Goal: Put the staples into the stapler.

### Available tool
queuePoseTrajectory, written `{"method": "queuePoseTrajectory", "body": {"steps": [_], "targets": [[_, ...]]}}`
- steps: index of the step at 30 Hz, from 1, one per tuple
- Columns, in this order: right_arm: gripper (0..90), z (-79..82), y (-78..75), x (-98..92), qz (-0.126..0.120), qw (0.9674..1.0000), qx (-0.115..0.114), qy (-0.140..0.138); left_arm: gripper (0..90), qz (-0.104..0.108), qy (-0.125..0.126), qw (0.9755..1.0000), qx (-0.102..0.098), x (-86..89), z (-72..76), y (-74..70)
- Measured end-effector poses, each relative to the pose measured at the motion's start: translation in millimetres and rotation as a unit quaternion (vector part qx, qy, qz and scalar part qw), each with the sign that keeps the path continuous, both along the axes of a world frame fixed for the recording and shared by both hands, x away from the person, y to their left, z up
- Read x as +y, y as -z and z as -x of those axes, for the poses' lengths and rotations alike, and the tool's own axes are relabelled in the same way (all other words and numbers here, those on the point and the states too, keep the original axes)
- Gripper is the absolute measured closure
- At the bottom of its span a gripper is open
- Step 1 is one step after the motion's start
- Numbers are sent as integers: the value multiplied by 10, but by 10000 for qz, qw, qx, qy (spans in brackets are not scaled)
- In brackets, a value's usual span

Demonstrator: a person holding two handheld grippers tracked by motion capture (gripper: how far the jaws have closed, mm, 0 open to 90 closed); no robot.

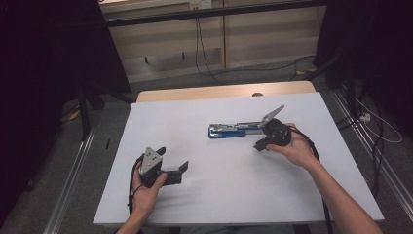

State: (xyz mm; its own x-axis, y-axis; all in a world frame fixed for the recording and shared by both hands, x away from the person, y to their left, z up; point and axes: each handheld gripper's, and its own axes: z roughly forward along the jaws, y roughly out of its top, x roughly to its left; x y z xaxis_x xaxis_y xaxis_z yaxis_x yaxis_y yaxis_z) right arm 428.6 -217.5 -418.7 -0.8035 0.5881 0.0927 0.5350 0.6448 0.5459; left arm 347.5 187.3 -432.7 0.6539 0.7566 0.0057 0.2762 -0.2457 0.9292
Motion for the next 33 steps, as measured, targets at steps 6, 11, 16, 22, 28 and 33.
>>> {"method": "queuePoseTrajectory", "body": {"steps": [6, 11, 16, 22, 28, 33], "targets": [[791, 1, -54, 12, -59, 9999, -65, -51, 34, -21, 4, 10000, -19, 0, -8, 1], [791, -6, -102, 52, -91, 9998, -159, -101, 34, -12, 23, 10000, -3, -5, -6, 1], [791, -17, -147, 101, -105, 9995, -227, -173, 32, 37, 3, 10000, -16, -6, 2, -5], [791, -67, -252, 144, -115, 9990, -356, -230, 32, 48, 33, 10000, -29, -4, 8, -16], [791, -127, -333, 188, -173, 9985, -431, -299, 31, 39, 46, 10000, -40, -7, 17, -17], [791, -155, -355, 225, -183, 9980, -475, -363, 31, 23, 61, 10000, -24, -11, 16, -13]]}}
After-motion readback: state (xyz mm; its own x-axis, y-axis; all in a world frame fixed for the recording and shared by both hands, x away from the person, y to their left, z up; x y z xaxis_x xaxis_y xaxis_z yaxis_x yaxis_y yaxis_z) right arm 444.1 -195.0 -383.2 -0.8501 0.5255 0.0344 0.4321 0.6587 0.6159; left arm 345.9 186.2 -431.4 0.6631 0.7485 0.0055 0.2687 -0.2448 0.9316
